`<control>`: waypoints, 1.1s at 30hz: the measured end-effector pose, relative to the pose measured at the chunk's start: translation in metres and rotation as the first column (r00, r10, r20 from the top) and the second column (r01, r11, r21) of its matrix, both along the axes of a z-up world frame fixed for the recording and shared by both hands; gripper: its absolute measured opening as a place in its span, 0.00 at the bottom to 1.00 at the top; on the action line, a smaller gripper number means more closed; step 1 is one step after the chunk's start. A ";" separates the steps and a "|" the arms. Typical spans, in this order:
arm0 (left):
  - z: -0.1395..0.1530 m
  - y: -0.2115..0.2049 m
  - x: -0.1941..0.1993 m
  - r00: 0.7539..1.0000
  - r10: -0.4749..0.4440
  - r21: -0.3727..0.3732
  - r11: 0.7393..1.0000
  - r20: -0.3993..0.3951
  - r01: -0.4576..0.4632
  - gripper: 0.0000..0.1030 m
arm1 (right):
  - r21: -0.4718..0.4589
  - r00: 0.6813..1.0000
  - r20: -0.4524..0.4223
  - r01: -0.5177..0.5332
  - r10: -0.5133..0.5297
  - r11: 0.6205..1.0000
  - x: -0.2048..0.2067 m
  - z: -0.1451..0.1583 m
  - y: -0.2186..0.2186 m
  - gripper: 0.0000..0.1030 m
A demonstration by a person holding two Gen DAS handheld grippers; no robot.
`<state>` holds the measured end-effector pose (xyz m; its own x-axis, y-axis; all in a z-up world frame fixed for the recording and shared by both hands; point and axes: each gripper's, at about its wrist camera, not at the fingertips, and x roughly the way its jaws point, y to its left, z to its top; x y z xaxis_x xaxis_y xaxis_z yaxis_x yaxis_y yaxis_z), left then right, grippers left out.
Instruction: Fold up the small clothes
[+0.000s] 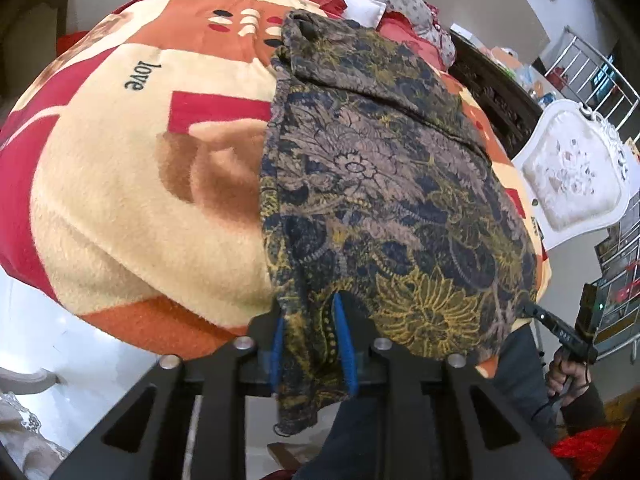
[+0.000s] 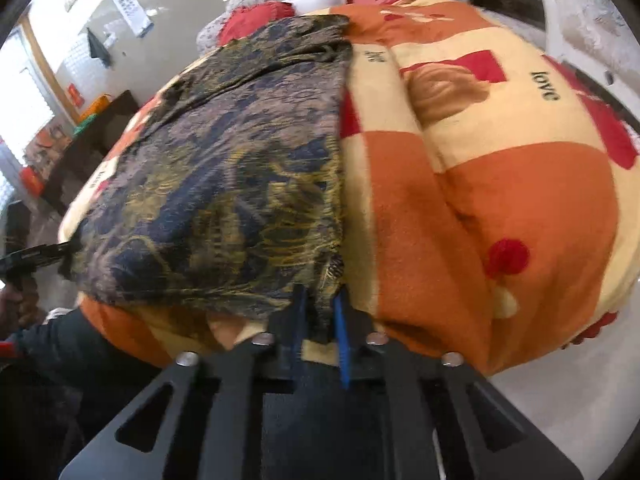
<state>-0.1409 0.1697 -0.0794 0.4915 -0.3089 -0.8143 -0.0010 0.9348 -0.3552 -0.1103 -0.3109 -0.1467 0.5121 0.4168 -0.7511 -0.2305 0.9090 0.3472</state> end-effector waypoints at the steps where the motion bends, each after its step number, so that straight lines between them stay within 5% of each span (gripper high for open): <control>1: 0.001 0.000 0.000 1.000 0.003 0.013 1.000 -0.006 -0.003 0.04 | 0.000 1.000 0.006 -0.013 0.013 1.000 -0.002 0.003 0.002 0.14; 12: 0.043 0.021 -0.012 0.994 0.049 -0.127 0.991 0.095 -0.037 0.03 | 0.180 0.985 0.155 0.053 -0.081 0.982 -0.039 0.079 -0.034 0.12; 22: 0.114 0.072 -0.046 0.959 0.113 -0.221 0.974 0.258 -0.055 0.03 | 0.186 0.941 0.338 -0.046 -0.020 0.981 -0.065 0.158 -0.018 0.12; 33: 0.180 0.073 -0.079 0.896 0.044 -0.325 0.939 0.442 0.114 0.03 | 0.199 0.878 0.476 -0.046 -0.055 0.979 -0.107 0.227 -0.041 0.12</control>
